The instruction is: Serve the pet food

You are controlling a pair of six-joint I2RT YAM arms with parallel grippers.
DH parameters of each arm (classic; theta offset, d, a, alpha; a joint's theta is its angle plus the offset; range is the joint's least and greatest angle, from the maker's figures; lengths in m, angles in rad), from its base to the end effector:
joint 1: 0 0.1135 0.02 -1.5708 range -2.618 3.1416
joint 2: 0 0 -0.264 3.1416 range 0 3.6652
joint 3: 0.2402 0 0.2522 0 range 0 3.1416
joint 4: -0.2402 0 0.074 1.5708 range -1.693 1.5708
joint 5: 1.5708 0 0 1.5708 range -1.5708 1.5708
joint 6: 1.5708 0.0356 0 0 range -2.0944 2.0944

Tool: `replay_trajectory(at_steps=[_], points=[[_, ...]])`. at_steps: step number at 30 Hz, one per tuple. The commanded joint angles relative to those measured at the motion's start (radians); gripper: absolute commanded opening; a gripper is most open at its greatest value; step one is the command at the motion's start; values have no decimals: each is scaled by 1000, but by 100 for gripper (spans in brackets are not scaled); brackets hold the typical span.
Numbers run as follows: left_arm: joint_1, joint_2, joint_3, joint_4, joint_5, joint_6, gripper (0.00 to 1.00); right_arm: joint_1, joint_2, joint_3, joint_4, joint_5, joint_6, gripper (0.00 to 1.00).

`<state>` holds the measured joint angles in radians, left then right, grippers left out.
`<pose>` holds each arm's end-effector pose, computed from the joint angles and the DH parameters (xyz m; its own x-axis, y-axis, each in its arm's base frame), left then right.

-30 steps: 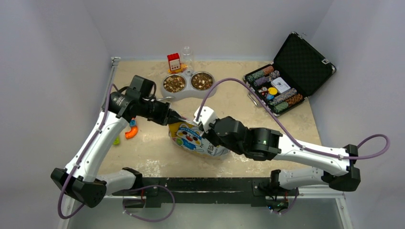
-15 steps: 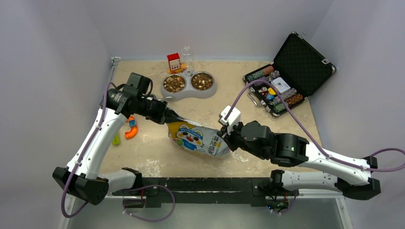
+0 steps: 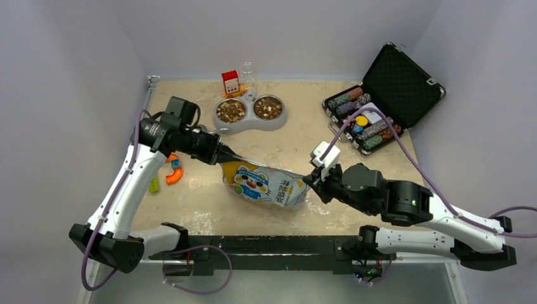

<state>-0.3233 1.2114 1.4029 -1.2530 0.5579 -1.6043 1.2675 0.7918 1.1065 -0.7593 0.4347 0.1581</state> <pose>0.1903 -0.0836 0.3752 -0.4863 -0.7313 0.4783 -0.8446 0.2530 -0.4718 0.0576 0.1337 0.3885 -0.2453 -0.3056 -0.9200 -0.7224 0.6905 -0.0367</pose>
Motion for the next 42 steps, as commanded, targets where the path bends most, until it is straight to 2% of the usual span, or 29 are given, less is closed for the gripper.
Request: replay_trajectory(at_steps=[1, 9, 10, 14, 16, 17, 19, 21, 23, 26, 29, 36, 42], points=[[125, -63, 67, 26, -253, -4, 0, -39, -104, 60, -367, 172, -62, 0], [122, -103, 40, 19, -242, -34, 0, -39, 13, 263, -298, 96, -93, 0], [121, -108, 34, 21, -237, -42, 0, -39, 20, 284, -282, 60, -101, 5], [111, -121, 18, 31, -230, -69, 0, -39, 85, 360, -189, -53, -114, 37], [105, -132, 1, 52, -222, -91, 0, -39, 136, 393, -150, -96, -114, 46], [102, -139, -9, 66, -220, -101, 0, -39, 165, 408, -136, -117, -114, 55], [99, -149, -30, 89, -211, -114, 0, -39, 229, 444, -116, -148, -118, 61], [98, -160, -43, 98, -201, -121, 10, -39, 300, 489, -106, -150, -125, 64], [98, -174, -53, 100, -196, -127, 31, -39, 377, 533, -105, -126, -136, 65], [98, -193, -58, 79, -193, -127, 56, -39, 437, 572, -89, -115, -167, 66], [94, -215, -59, 51, -190, -116, 73, -39, 474, 595, -83, -137, -192, 67], [53, -263, -88, 24, -210, -130, 76, -32, 499, 570, -90, -223, -217, 66], [17, -287, -125, -3, -204, -131, 76, 23, 472, 507, -52, -270, -260, 66]])
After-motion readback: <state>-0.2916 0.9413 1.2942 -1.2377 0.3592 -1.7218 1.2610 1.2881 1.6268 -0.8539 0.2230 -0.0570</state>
